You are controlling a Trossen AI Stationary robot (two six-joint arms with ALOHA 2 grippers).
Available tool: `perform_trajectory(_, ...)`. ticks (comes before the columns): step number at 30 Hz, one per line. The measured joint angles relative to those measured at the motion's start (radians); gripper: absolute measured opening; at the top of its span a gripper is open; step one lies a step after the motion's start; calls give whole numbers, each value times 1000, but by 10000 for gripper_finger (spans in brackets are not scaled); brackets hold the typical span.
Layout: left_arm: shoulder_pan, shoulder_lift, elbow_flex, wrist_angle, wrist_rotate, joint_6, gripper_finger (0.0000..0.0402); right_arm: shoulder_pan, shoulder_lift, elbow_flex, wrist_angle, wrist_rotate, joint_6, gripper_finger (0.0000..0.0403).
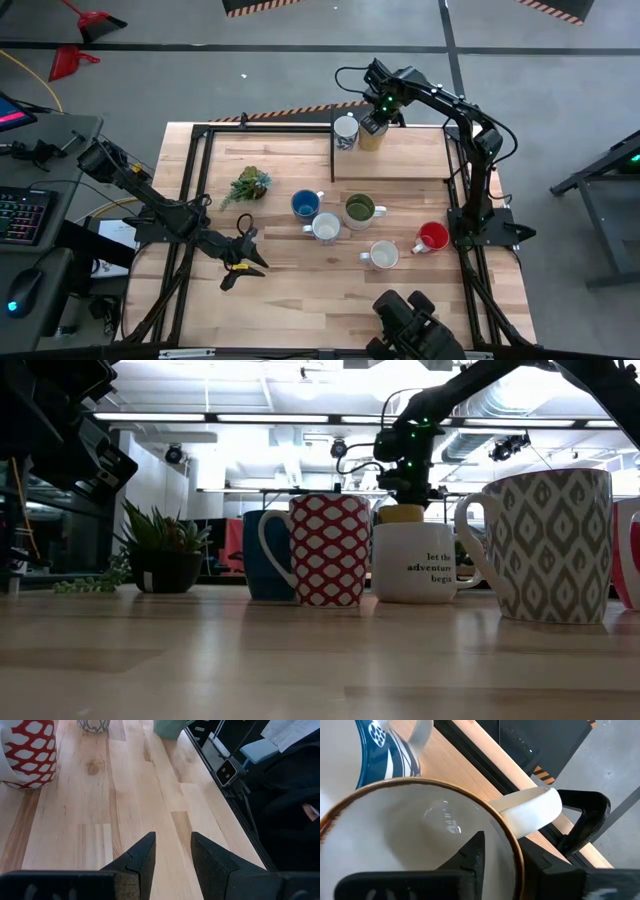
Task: Place coffee mugs
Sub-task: Put the yellow mug on the shelf, then put the white green mug on the shelf
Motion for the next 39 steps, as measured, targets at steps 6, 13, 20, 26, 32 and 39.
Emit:
perform_trajectory(6,0,0,0,0,0,0,113,0,0,1,-14,1,0,88)
perform_trajectory(13,1,0,0,0,0,1,113,2,0,81,-70,2,-8,92)
perform_trajectory(20,1,0,0,0,-21,21,113,38,0,185,-179,3,-8,92)
perform_trajectory(26,1,0,0,0,-60,61,113,107,0,247,-216,2,-16,92)
perform_trajectory(32,1,0,0,0,-61,53,113,218,0,290,-252,-14,1,92)
perform_trajectory(39,1,0,0,0,-74,53,113,394,0,292,-292,-20,-15,92)
